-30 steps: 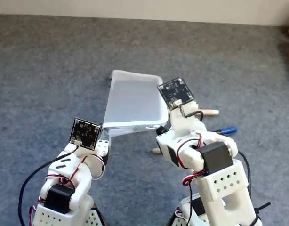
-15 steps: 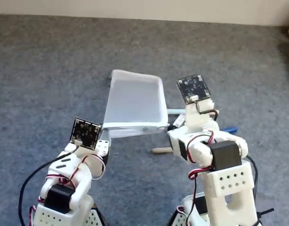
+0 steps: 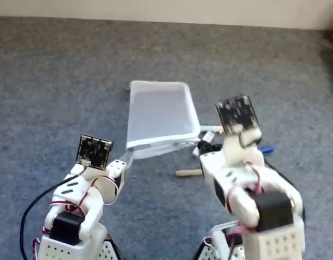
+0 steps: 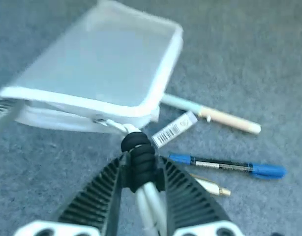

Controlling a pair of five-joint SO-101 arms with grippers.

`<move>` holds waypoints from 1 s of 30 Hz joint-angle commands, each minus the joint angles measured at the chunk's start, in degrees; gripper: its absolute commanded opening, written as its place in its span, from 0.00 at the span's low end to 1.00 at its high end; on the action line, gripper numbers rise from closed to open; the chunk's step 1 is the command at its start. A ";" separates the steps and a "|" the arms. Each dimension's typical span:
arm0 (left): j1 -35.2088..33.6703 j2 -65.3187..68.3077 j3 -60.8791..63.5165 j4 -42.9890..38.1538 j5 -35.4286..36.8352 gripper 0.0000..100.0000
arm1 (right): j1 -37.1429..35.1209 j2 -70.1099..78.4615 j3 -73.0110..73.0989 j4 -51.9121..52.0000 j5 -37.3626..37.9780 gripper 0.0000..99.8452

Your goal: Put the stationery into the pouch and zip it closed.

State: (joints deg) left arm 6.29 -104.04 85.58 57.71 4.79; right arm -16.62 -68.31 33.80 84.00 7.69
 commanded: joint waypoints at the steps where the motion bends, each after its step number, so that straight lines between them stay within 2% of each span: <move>1: -1.45 0.04 -2.15 -0.09 2.20 0.25 | -4.26 -5.05 -3.56 0.40 0.53 0.01; 7: -1.36 0.04 -1.89 -0.44 2.37 0.25 | -10.68 -5.85 -3.91 5.32 0.79 0.01; 12: -1.36 0.13 -1.19 -0.62 2.46 0.25 | -11.47 -5.85 -4.70 6.29 0.88 0.01; 14: -1.36 0.31 0.31 -3.08 2.37 0.25 | -11.47 -5.85 -4.79 6.37 0.88 0.01; 19: -1.27 0.40 3.56 -8.18 2.11 0.16 | -11.47 -5.85 -4.88 6.37 0.88 0.01; 27: -1.36 0.31 1.89 -7.74 1.23 0.08 | -11.47 -5.85 -4.70 6.37 0.88 0.01; 30: -1.10 0.13 0.04 -4.04 -1.41 0.06 | -11.47 -5.85 -4.79 6.29 0.88 0.01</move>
State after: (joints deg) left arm 5.58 -103.52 89.71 51.21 6.02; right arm -27.69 -73.32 33.19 90.15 7.87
